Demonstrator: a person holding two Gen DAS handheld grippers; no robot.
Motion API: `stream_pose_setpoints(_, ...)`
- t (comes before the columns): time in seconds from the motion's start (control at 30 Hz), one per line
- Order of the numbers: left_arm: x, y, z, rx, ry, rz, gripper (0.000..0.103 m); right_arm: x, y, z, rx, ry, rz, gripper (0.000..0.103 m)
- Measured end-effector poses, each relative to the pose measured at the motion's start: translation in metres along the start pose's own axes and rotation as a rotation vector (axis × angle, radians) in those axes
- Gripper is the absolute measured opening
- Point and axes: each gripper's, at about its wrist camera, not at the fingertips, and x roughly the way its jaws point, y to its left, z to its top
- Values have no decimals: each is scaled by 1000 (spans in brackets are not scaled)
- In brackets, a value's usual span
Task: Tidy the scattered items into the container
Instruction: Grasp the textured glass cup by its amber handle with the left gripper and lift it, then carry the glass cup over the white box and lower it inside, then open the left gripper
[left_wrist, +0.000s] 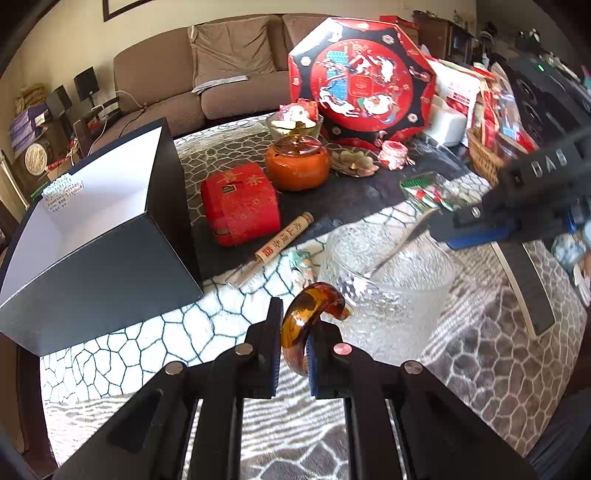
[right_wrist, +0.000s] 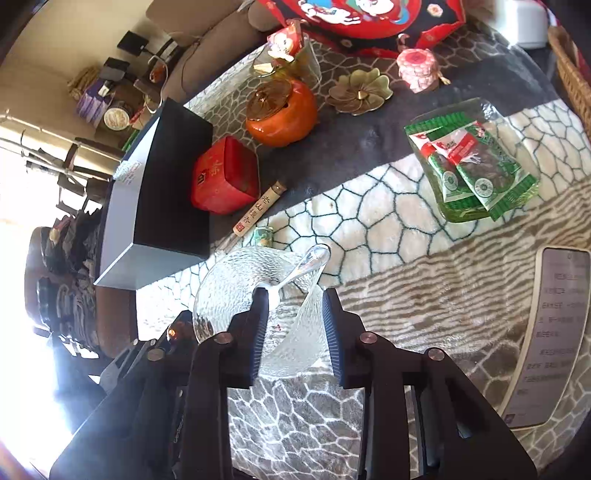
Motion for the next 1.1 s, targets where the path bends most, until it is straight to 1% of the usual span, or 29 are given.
stream_pose_setpoints(0.03, -1, -4, -5, 12, 6, 10, 11, 4, 3, -1, -11, 12, -11, 44)
stream_pose_setpoints(0.1, -3, -9, -13, 8, 20, 10, 12, 12, 9, -4, -21, 41, -21, 44)
stream_pose_setpoints(0.2, -2, -10, -24, -23, 55, -2, 13, 24, 14, -8, -51, 54, -57, 44)
stream_pose_setpoints(0.27, 0, -10, -29, -32, 68, 5, 14, 35, 13, -11, -55, 76, -72, 42)
stream_pose_setpoints(0.3, 1, -10, -31, -31, 72, 11, 14, 40, 11, -13, -47, 88, -72, 38)
stream_pose_setpoints(0.33, 2, -9, -32, -34, 73, 13, 14, 44, 9, -15, -41, 94, -76, 29)
stream_pose_setpoints(0.37, 4, -8, -33, -41, 76, 12, 14, 48, 8, -16, -47, 93, -91, 23)
stream_pose_setpoints(0.47, 10, -9, -31, -59, 88, -2, 15, 50, 8, -17, -75, 79, -120, 19)
stream_pose_setpoints(0.53, 15, -10, -31, -67, 112, -11, 15, 49, 13, -17, -103, 72, -146, 18)
stream_pose_setpoints(0.6, 17, -11, -29, -84, 138, -22, 12, 44, 21, -18, -149, 62, -179, 17)
stream_pose_setpoints(0.7, 7, -9, -26, -83, 131, -33, 13, 26, 33, -16, -176, 42, -170, 17)
stream_pose_setpoints(0.8, -15, -3, -16, -72, 89, -35, 13, -3, 60, -12, -233, 2, -169, 17)
stream_pose_setpoints(0.9, -42, 13, 2, -92, 52, -43, 13, -35, 103, -4, -300, -51, -172, 17)
stream_pose_setpoints(1.0, -71, 39, 25, -103, 11, -32, 13, -55, 155, 12, -359, -88, -154, 16)
stream_pose_setpoints(1.1, -95, 74, 49, -112, -18, 2, 12, -59, 209, 32, -408, -113, -140, 16)
